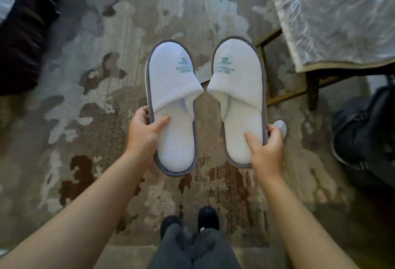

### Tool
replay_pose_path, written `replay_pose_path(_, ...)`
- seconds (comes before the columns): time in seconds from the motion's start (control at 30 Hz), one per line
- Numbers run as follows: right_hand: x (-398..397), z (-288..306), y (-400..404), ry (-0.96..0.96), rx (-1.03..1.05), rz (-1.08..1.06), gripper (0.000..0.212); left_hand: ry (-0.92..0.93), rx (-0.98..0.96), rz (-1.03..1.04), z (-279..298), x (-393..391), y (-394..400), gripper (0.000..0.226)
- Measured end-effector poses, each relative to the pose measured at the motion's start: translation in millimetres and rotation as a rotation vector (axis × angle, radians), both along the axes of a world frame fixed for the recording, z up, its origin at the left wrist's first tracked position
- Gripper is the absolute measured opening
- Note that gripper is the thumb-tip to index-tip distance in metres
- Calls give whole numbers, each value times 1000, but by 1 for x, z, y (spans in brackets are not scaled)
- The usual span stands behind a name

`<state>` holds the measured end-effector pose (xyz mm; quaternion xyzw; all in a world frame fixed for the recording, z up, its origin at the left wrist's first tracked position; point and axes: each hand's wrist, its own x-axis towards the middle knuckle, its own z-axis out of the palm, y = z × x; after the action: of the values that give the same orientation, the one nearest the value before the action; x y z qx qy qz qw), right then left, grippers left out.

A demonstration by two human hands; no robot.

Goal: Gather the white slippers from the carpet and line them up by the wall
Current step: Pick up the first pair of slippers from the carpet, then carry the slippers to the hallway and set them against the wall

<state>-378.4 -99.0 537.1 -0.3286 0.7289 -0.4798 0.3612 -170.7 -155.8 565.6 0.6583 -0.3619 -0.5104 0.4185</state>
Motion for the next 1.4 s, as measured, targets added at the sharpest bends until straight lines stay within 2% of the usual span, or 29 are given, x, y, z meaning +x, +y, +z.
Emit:
replay_pose_path(0.13, -28, 66, 19, 11, -54, -149, 29, 88, -21, -147, 62, -35, -3, 16)
replay_pose_path(0.3, -48, 114, 52, 12, -94, -423, 29, 175, -27, -392, 100, -85, -9, 18)
replay_pose_path(0.43, -44, 138, 94, 21, -129, -704, 29, 224, -50, -685, 115, -126, -4, 20)
replay_pose_path(0.6, -16, 163, 188, 39, -154, -1158, 27, 225, -27, -1101, 129, -174, 52, 19)
replay_pose_path(0.8, 50, 190, 334, 123, -95, -1686, 27, 191, -69, -1569, 151, -201, 187, 19)
replay_pose_path(0.93, 127, 207, 432, 154, -83, -1993, 25, 162, -175, -1853, 163, -182, 303, 20)
replay_pose_path(1.03, 195, 213, 506, 139, -82, -2193, 24, 137, -173, -2031, 166, -154, 393, 19)
replay_pose_path(1.2, 294, 221, 631, 157, -95, -2430, 27, 193, -100, -2273, 172, -95, 550, 22)
replay_pose_path(1.4, 386, 227, 748, 190, -114, -2575, 24, 248, 2, -2446, 182, -21, 709, 20)
